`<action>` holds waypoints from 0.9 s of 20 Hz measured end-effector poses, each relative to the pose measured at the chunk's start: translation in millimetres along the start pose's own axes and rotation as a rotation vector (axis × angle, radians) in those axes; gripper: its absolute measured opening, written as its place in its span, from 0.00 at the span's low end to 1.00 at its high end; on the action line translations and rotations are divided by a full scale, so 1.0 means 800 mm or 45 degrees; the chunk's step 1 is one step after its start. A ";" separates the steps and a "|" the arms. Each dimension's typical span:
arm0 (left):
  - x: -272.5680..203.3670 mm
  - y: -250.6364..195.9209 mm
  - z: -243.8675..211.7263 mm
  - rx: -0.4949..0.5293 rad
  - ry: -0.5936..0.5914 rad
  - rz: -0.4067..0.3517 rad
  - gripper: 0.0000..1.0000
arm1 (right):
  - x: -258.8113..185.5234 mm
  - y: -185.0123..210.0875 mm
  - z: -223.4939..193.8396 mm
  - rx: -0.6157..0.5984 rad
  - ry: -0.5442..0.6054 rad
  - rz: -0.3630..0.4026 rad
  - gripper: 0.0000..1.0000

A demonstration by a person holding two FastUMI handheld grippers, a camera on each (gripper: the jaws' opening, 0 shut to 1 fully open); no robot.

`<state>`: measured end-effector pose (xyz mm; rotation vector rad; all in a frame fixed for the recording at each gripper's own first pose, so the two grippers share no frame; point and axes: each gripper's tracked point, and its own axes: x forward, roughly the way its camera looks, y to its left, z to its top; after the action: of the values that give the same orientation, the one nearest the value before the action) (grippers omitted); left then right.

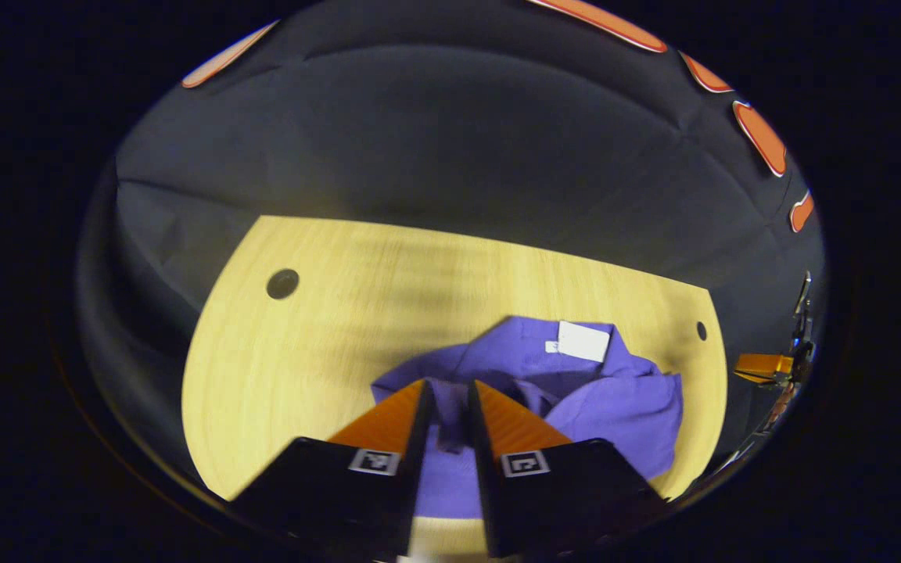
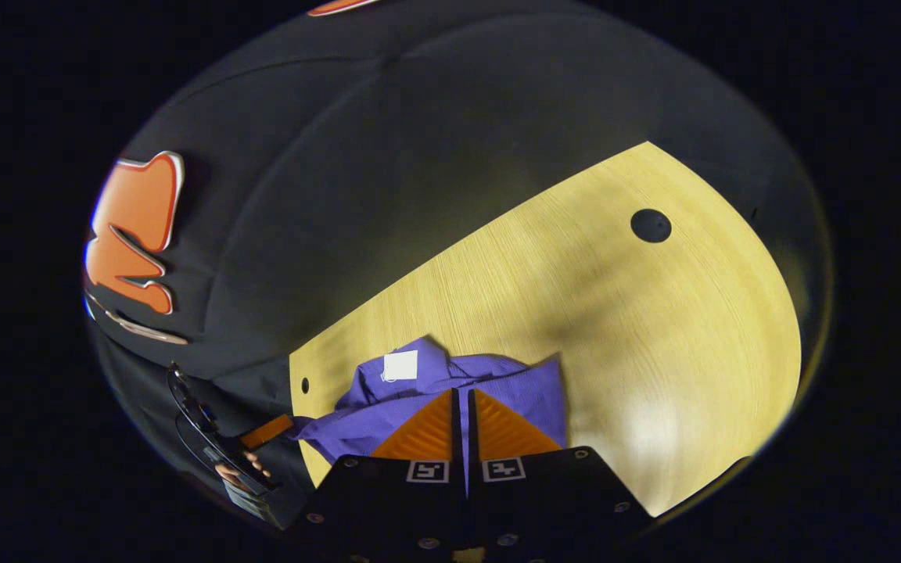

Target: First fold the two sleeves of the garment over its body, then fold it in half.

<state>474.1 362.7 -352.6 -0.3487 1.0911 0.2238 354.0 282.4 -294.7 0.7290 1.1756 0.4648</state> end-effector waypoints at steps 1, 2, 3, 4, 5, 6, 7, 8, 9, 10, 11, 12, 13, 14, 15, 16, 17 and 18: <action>-0.007 0.009 0.003 0.020 -0.017 0.035 0.39 | -0.008 0.000 -0.002 -0.034 -0.020 -0.014 0.01; -0.015 0.010 0.006 0.032 -0.031 0.030 0.49 | -0.016 0.002 -0.003 -0.066 -0.046 -0.026 0.02; -0.019 0.005 0.011 0.030 -0.066 0.023 0.49 | -0.026 0.009 -0.003 -0.099 -0.084 -0.019 0.03; -0.034 0.001 0.020 0.023 -0.110 -0.007 0.66 | -0.036 0.018 -0.001 -0.119 -0.119 -0.010 0.08; -0.047 0.001 0.025 0.016 -0.155 -0.014 0.83 | -0.050 0.027 -0.002 -0.133 -0.157 0.001 0.12; -0.057 0.000 0.032 0.015 -0.192 -0.022 1.00 | -0.061 0.037 0.000 -0.148 -0.196 0.015 0.20; -0.078 0.000 0.033 0.019 -0.235 -0.025 1.00 | -0.072 0.047 0.000 -0.164 -0.236 0.029 0.26; -0.092 -0.002 0.036 0.028 -0.274 -0.030 1.00 | -0.084 0.057 0.000 -0.176 -0.272 0.041 0.37; -0.105 -0.006 0.036 0.042 -0.315 -0.032 1.00 | -0.093 0.066 -0.002 -0.188 -0.304 0.053 0.43; -0.119 -0.012 0.037 0.059 -0.354 -0.045 1.00 | -0.103 0.074 -0.003 -0.200 -0.337 0.055 0.64; -0.135 -0.016 0.037 0.083 -0.395 -0.055 0.99 | -0.115 0.083 -0.006 -0.222 -0.371 0.056 0.56; -0.152 -0.019 0.038 0.108 -0.436 -0.063 0.98 | -0.125 0.087 -0.008 -0.244 -0.403 0.050 0.65; -0.173 -0.027 0.040 0.132 -0.486 -0.078 0.98 | -0.134 0.093 -0.012 -0.271 -0.433 0.045 0.57; -0.193 -0.033 0.040 0.151 -0.538 -0.093 0.98 | -0.144 0.099 -0.014 -0.294 -0.472 0.037 0.76; -0.216 -0.040 0.042 0.165 -0.610 -0.123 0.98 | -0.155 0.107 -0.018 -0.323 -0.510 0.034 0.78; -0.240 -0.048 0.047 0.174 -0.678 -0.154 0.98 | -0.164 0.112 -0.022 -0.352 -0.543 0.026 0.81; -0.263 -0.051 0.042 0.184 -0.727 -0.173 0.98 | -0.173 0.119 -0.029 -0.386 -0.574 0.017 0.83; -0.280 -0.054 0.039 0.190 -0.767 -0.175 0.98 | -0.182 0.123 -0.033 -0.415 -0.606 -0.003 0.87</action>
<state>414.2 333.4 -132.2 -0.1995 0.4834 0.1112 284.3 259.1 -132.3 0.5155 0.6345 0.4375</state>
